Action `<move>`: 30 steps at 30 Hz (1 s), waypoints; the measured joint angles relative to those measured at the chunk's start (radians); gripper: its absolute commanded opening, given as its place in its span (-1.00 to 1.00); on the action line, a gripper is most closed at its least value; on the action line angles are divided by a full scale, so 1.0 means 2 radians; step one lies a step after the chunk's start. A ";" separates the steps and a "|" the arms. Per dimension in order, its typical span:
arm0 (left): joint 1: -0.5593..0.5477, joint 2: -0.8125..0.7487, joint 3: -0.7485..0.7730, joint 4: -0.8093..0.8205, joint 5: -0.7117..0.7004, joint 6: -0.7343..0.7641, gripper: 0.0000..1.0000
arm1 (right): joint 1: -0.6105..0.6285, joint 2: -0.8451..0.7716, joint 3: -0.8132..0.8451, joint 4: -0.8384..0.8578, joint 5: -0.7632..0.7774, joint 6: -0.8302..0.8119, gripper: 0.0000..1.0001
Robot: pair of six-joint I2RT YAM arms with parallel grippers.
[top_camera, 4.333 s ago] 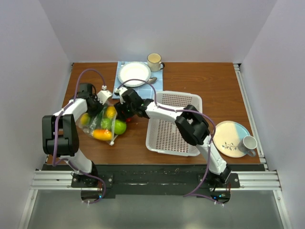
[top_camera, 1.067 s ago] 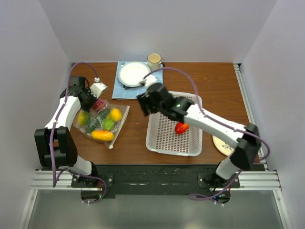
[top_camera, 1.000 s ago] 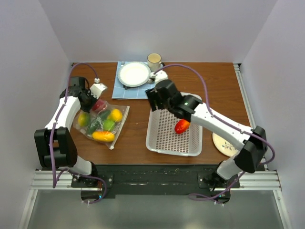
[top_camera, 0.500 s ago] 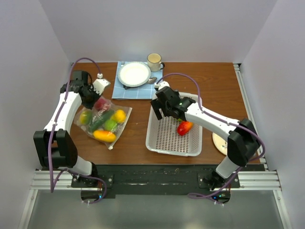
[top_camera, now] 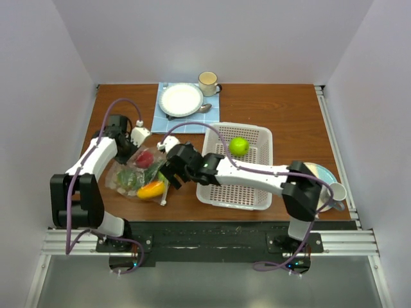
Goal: Open the zip-top bag and remove the fake food
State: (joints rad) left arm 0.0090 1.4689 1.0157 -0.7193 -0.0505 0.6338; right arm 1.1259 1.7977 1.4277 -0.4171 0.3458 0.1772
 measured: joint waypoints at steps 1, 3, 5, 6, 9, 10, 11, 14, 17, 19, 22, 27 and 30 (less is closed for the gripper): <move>0.000 0.005 -0.012 0.005 -0.006 0.003 -1.00 | 0.003 0.014 0.000 0.000 -0.002 -0.001 0.98; 0.000 0.013 -0.028 0.020 -0.017 0.004 -1.00 | 0.004 0.038 0.000 0.000 -0.004 -0.002 0.97; 0.000 0.019 -0.037 0.036 -0.026 0.007 -1.00 | 0.002 0.057 0.001 0.001 -0.004 -0.007 0.97; 0.000 0.021 -0.039 0.043 -0.029 0.008 -1.00 | 0.000 0.065 0.004 -0.001 -0.003 -0.010 0.98; 0.000 0.021 -0.043 0.060 -0.036 0.009 -1.00 | -0.002 0.081 0.019 -0.004 0.001 -0.021 0.98; 0.000 0.021 -0.045 0.066 -0.038 0.011 -1.00 | -0.004 0.086 0.027 -0.004 0.002 -0.025 0.97; 0.000 0.021 -0.047 0.071 -0.040 0.013 -1.00 | -0.005 0.089 0.035 -0.004 0.002 -0.029 0.98; 0.000 0.021 -0.056 0.083 -0.045 0.020 -1.00 | -0.011 0.090 0.053 -0.002 0.002 -0.040 0.98; 0.000 0.021 -0.066 0.091 -0.048 0.023 -1.00 | -0.024 0.103 0.080 0.002 0.001 -0.050 0.98; 0.000 0.021 -0.068 0.093 -0.050 0.026 -1.00 | -0.035 0.120 0.102 0.005 -0.001 -0.056 0.97; 0.002 0.021 -0.069 0.097 -0.050 0.033 -1.00 | -0.048 0.149 0.126 0.007 -0.004 -0.060 0.97; 0.013 0.021 -0.070 0.102 -0.050 0.039 -1.00 | -0.062 0.185 0.134 0.004 -0.019 -0.061 0.88; 0.020 0.021 -0.071 0.104 -0.051 0.045 -1.00 | -0.063 0.193 0.134 -0.002 -0.031 -0.058 0.40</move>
State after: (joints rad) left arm 0.0490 1.5112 0.8745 -0.5114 -0.1516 0.7242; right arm 1.0000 2.1845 1.6955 -0.4221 0.2836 0.0620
